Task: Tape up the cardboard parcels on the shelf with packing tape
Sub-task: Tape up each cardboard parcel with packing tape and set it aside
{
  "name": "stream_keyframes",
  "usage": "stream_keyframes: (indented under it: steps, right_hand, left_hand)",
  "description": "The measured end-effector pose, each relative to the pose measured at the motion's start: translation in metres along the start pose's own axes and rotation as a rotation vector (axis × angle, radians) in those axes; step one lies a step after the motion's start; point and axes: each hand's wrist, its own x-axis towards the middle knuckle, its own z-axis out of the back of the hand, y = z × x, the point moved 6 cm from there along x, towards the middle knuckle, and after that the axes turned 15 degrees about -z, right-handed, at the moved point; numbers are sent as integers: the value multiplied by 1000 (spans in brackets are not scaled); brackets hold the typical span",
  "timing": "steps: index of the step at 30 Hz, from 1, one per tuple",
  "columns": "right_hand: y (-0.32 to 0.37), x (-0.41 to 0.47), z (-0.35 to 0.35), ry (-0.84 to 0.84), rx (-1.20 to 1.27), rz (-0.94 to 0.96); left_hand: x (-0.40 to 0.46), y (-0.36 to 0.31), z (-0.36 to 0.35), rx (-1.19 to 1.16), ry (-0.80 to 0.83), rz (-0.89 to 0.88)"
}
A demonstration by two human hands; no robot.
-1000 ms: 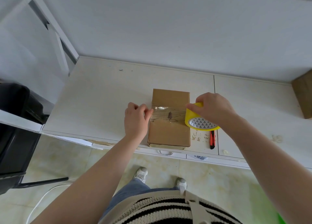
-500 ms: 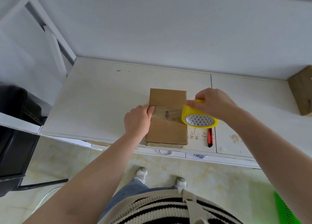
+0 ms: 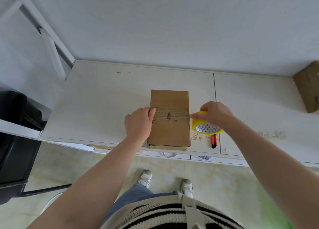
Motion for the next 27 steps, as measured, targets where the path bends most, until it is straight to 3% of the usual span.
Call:
stream_keyframes:
  steps: [12,15,18,21,27]
  right_hand:
    - [6,6,-10,51,-58,-5]
    - [5,6,-12,53,-65,0]
    - [4,7,-13,49,-67,-2]
    - [4,8,-13,47,-68,-4]
    - [2,12,-18,47,-52,-14]
  left_hand:
    - [3,-2,0,-22,63,13]
    - [-1,-3,11,28,-96,52]
    - [5,-29,24,105,-240,-140]
    - [20,-61,11,145,-61,-311]
    - [28,-64,-13,237,77,-295]
